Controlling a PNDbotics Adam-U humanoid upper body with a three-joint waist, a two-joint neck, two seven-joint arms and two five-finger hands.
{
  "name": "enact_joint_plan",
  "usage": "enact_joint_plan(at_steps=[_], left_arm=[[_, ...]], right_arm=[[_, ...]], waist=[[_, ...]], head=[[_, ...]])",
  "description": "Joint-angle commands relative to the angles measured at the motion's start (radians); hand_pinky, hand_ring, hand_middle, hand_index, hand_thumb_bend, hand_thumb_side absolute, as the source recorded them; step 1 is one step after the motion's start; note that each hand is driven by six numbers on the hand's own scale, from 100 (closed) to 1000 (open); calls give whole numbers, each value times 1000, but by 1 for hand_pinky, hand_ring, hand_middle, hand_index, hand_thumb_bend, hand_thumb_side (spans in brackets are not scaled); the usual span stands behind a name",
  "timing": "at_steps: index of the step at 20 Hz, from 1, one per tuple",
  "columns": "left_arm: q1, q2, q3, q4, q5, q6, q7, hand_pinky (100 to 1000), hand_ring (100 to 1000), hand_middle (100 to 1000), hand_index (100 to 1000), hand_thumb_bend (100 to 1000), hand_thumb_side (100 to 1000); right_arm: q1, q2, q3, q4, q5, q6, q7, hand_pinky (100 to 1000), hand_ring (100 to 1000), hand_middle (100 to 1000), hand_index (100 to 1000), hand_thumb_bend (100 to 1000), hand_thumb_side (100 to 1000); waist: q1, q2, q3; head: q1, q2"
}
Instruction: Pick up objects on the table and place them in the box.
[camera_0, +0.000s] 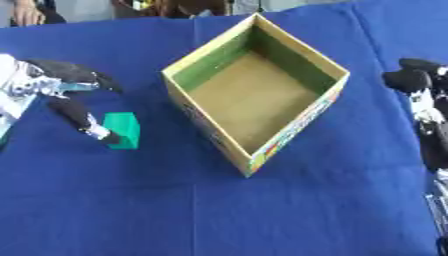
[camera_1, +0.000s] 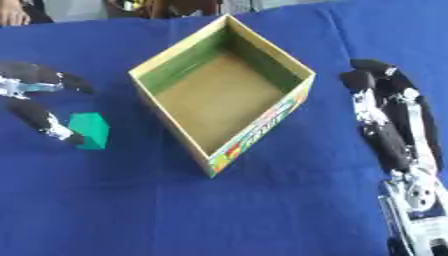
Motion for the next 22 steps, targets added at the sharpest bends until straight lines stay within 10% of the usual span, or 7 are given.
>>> enact_joint_plan(at_steps=[1, 22], left_arm=[[-31, 2, 5, 26, -40, -73, -63, 876, 923, 896, 1000, 731, 803], [-58, -26, 1, 51, -124, -110, -63, 829, 861, 853, 1000, 711, 856]], right_arm=[[-6, -6, 1, -19, -6, 2, -1, 775, 723, 575, 743, 100, 557], [0, -2, 0, -19, -9, 15, 0, 777, 722, 573, 742, 100, 549]], waist=[[-1, -24, 1], [1, -31, 9]], head=[[4, 5], [9, 12]])
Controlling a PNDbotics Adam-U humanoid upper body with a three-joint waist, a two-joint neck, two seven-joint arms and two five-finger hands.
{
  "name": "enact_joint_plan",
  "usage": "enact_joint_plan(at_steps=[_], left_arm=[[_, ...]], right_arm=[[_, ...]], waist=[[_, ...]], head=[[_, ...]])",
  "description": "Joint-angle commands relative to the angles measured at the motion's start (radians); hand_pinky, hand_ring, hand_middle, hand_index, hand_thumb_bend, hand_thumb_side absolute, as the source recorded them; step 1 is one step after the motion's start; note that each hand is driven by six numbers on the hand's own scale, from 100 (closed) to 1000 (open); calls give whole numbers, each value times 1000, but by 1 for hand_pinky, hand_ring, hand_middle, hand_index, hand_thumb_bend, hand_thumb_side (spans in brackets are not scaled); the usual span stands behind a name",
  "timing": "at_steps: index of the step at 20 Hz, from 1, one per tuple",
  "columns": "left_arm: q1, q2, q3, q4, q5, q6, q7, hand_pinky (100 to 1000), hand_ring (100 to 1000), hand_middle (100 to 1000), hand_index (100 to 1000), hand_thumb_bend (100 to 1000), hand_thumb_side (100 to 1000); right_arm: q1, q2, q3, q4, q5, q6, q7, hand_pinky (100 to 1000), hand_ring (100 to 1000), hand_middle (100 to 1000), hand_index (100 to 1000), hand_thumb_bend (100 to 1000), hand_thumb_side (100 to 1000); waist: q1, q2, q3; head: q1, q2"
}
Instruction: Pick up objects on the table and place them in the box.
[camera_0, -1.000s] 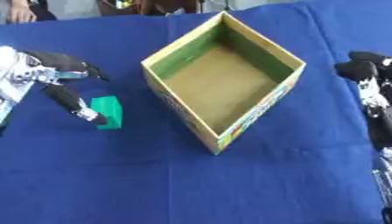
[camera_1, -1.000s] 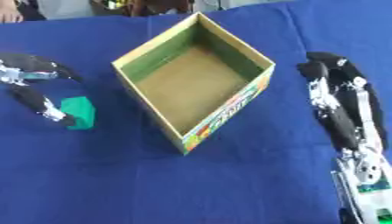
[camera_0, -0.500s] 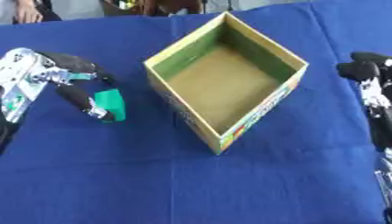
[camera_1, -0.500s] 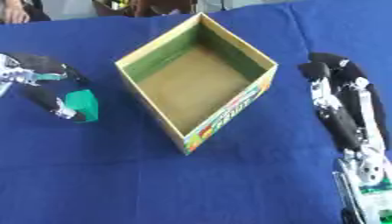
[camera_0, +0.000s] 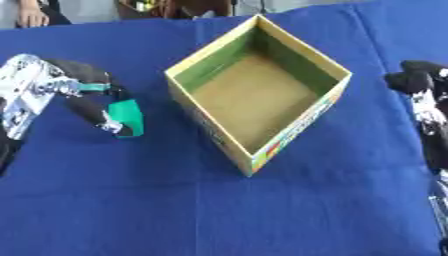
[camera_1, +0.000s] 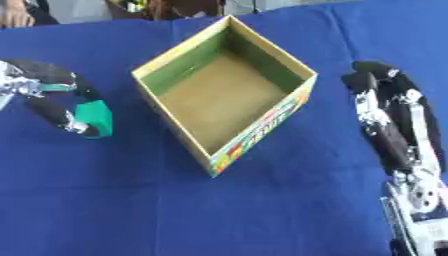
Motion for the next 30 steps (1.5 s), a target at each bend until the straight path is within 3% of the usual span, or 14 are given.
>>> enact_joint_plan(at_steps=[1, 8, 14, 19, 25, 30], left_arm=[[-29, 12, 10, -14, -22, -86, -85, 830, 861, 855, 1000, 718, 858], [-33, 16, 19, -68, -136, -67, -85, 833, 860, 849, 1000, 718, 881], [-34, 10, 27, -52, -152, -63, -85, 816, 841, 827, 1000, 704, 894], [-7, 23, 35, -54, -44, -46, -85, 807, 861, 873, 1000, 680, 894], [15, 33, 31, -72, 96, 27, -85, 750, 814, 801, 1000, 633, 873], [9, 33, 29, -93, 111, 56, -85, 714, 762, 763, 948, 586, 836]], right_arm=[[-4, -3, -1, -19, -8, 1, -3, 777, 721, 572, 741, 100, 548], [-2, 1, -2, -19, -9, 4, -2, 778, 719, 571, 741, 100, 546], [2, 4, -2, -19, -11, 5, -2, 779, 715, 568, 740, 100, 543], [5, 5, -4, -19, -12, 4, -6, 780, 715, 568, 739, 100, 542], [6, 7, -4, -19, -11, 8, -6, 781, 715, 567, 738, 100, 536], [7, 8, -4, -19, -10, 8, -7, 781, 715, 565, 735, 100, 537]], waist=[[-3, -25, 3], [-5, -23, 5], [-9, -24, 7], [-10, -25, 12], [-12, -24, 12], [-13, -24, 6]], head=[[4, 12], [7, 13], [16, 16], [15, 17], [13, 16], [12, 12]])
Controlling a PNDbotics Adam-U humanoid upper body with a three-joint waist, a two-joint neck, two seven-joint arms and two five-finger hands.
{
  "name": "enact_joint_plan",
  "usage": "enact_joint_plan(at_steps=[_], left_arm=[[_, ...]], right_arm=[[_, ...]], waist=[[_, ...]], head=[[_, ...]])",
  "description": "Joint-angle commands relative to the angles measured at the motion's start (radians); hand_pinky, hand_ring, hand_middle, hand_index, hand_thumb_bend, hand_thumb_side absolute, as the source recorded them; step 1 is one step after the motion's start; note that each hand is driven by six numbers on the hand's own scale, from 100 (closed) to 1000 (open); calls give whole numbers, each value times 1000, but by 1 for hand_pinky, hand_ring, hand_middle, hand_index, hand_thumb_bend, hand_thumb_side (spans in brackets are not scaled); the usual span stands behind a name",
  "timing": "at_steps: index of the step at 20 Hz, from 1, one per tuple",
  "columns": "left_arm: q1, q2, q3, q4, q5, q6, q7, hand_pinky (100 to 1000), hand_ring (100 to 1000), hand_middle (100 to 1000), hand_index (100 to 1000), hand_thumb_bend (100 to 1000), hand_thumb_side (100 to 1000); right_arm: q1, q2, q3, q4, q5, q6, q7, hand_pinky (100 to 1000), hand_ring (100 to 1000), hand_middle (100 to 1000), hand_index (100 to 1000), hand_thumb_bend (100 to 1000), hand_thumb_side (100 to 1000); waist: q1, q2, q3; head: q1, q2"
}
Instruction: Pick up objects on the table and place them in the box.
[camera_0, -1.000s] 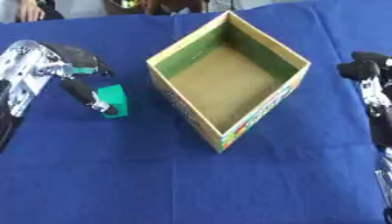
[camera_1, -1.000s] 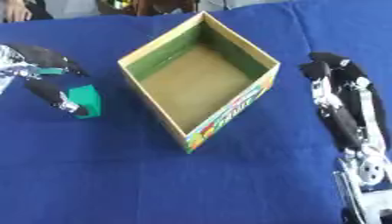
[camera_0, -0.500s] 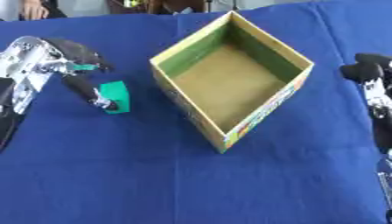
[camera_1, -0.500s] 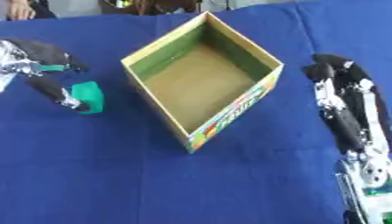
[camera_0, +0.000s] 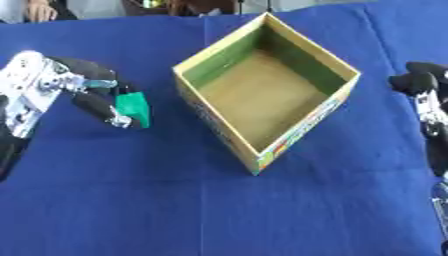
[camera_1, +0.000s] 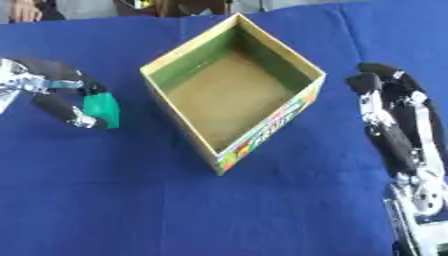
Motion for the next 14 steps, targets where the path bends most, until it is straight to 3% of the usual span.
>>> enact_joint_plan(at_steps=[1, 9, 14], left_arm=[[-21, 30, 10, -28, 11, -9, -20, 711, 755, 755, 941, 575, 827], [-19, 29, 1, -30, -22, -17, -20, 648, 675, 689, 897, 511, 763], [-16, 22, -10, -10, -26, -34, -20, 640, 678, 725, 904, 529, 772]], right_arm=[[-3, -5, -3, -19, -2, 2, -2, 781, 715, 565, 735, 100, 537], [-4, -4, -6, -19, -2, 3, -9, 781, 713, 563, 732, 100, 535], [-4, -2, -8, -19, 0, 6, -15, 782, 713, 561, 731, 100, 534]], waist=[[-3, -22, 0], [-2, -22, 1], [-2, -20, 1]], head=[[0, 4], [0, 4], [1, 3]])
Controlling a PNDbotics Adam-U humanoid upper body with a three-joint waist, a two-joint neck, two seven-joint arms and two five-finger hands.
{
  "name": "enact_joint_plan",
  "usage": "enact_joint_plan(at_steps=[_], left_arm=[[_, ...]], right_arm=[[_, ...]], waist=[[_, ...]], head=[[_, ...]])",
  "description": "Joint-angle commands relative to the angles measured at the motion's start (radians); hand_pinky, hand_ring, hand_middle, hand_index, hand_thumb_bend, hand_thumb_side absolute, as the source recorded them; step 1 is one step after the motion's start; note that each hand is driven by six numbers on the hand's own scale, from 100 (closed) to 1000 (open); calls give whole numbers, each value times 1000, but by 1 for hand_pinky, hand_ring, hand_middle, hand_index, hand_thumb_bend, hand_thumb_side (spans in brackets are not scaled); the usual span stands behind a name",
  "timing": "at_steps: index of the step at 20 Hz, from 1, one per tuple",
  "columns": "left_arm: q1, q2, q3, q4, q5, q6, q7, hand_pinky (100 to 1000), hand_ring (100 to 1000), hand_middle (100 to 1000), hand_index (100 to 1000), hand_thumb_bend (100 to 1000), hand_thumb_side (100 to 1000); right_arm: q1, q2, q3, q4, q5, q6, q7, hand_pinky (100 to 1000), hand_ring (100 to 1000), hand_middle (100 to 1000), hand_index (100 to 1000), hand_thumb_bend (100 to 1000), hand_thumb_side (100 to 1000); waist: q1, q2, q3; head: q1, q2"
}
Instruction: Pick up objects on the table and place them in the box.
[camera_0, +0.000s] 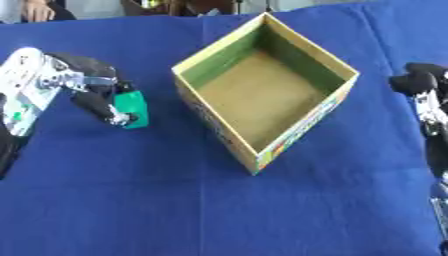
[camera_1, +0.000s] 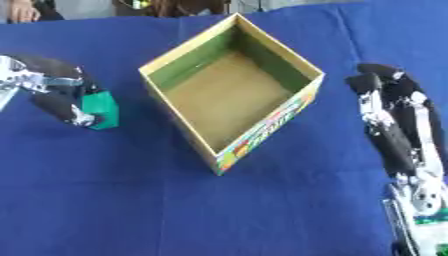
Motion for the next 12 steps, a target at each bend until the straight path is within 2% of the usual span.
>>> enact_joint_plan(at_steps=[1, 6, 7, 8, 10, 11, 12], left_arm=[[-16, 21, -2, 2, -5, -35, -22, 639, 676, 723, 903, 528, 771], [-20, 18, 8, -10, -6, -28, -22, 586, 610, 627, 827, 389, 761], [-21, 18, 10, -16, -4, -25, -22, 586, 610, 627, 827, 389, 761], [-22, 19, 11, -21, -4, -21, -22, 558, 584, 591, 781, 332, 747], [-24, 21, 14, -34, -10, -14, -22, 542, 571, 574, 759, 300, 734], [-25, 23, 16, -40, -16, -11, -22, 530, 556, 548, 725, 243, 717], [-25, 24, 19, -47, -22, -7, -22, 526, 551, 536, 704, 223, 712]], right_arm=[[-4, -5, -7, -19, 0, -1, -5, 782, 713, 562, 731, 100, 534], [-3, -5, -6, -19, -1, 1, -5, 783, 713, 561, 730, 100, 536], [-3, -5, -6, -19, -1, 2, -4, 783, 713, 561, 730, 100, 536], [-3, -6, -6, -19, -2, 3, -4, 783, 714, 561, 730, 100, 534], [-2, -6, -6, -19, -3, 4, -3, 783, 713, 561, 730, 100, 534], [-2, -7, -6, -19, -3, 4, -3, 784, 713, 561, 730, 100, 534], [-2, -7, -6, -19, -4, 4, -3, 784, 713, 561, 730, 100, 534]], waist=[[-2, -20, 0], [-2, -21, -1], [-2, -22, 0], [-2, -22, 0], [-1, -24, 1], [-1, -25, 1], [-1, -26, 2]], head=[[2, 3], [4, 2], [4, 2], [4, 2], [5, 3], [5, 3], [5, 3]])
